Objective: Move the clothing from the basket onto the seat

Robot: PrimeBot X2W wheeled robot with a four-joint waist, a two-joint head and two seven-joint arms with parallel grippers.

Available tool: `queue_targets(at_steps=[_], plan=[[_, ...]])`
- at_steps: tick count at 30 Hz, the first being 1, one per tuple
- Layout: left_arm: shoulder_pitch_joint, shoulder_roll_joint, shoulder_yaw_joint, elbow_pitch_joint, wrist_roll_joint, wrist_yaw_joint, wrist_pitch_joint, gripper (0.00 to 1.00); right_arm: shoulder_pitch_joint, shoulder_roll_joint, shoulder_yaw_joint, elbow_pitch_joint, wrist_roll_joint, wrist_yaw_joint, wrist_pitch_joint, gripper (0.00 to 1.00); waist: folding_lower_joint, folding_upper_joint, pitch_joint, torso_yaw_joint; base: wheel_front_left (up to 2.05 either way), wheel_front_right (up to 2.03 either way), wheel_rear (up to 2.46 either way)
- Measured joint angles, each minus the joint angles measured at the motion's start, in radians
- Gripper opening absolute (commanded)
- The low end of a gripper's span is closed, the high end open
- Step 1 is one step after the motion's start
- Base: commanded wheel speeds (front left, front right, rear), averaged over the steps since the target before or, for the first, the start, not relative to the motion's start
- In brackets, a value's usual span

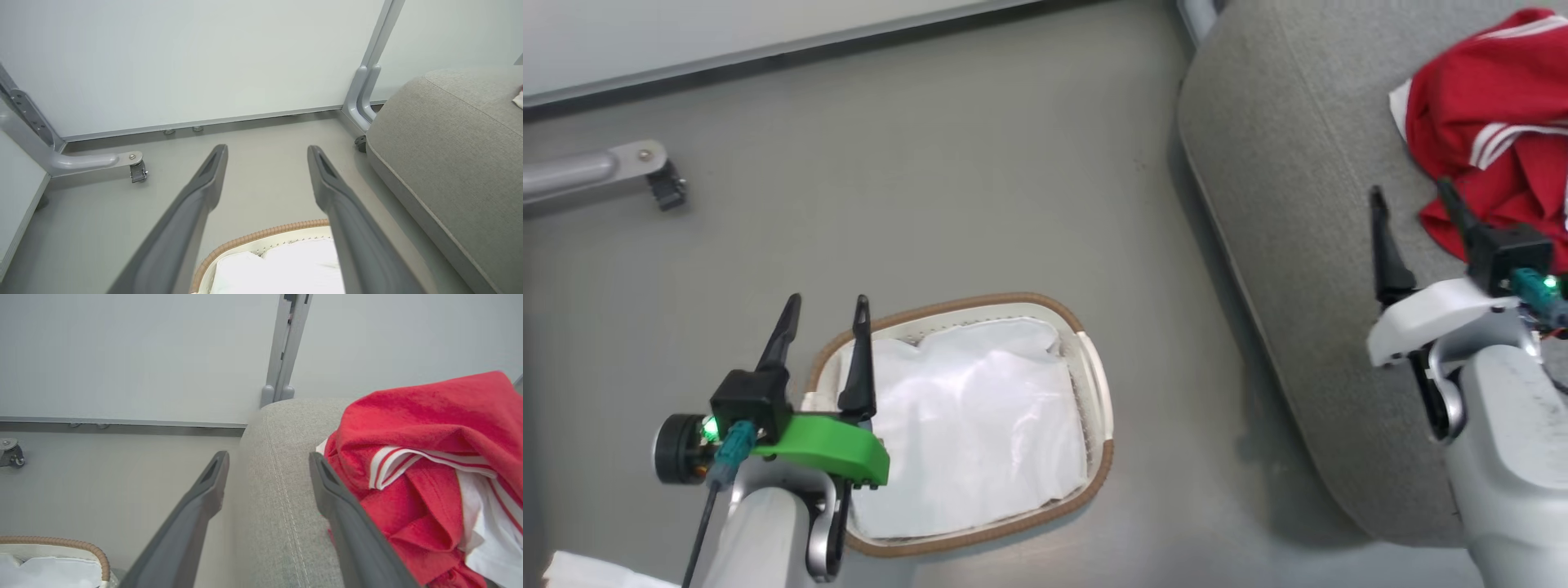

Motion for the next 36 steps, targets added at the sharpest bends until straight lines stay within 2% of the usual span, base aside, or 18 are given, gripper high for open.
queue_targets(at_steps=[7, 15, 21, 36], plan=[[0.047, -0.008, 0.086, -0.015, 0.03, 0.006, 0.0, 1.0, 0.001, 0.062, 0.058, -0.012, 0.013, 0.0, 0.0, 1.0, 0.0, 0.0, -0.054, 0.067, 0.0, 0.0, 0.0], [0.096, -0.013, 0.149, -0.052, 0.071, 0.006, 0.0, 1.0, 0.05, 0.112, 0.045, -0.036, 0.014, 0.0, 0.0, 1.0, 0.0, 0.0, -0.11, 0.112, 0.0, 0.0, 0.0], [0.155, -0.016, 0.178, -0.072, 0.074, 0.011, 0.0, 1.0, 0.126, 0.129, 0.028, -0.064, 0.019, 0.0, 0.0, 1.0, 0.0, 0.0, -0.158, 0.121, 0.0, 0.0, 0.0], [0.281, -0.017, 0.181, -0.079, -0.004, -0.004, 0.0, 1.0, 0.27, 0.146, 0.046, -0.076, 0.029, 0.0, 0.0, 1.0, 0.0, 0.0, -0.272, 0.111, 0.0, 0.0, 0.0]])
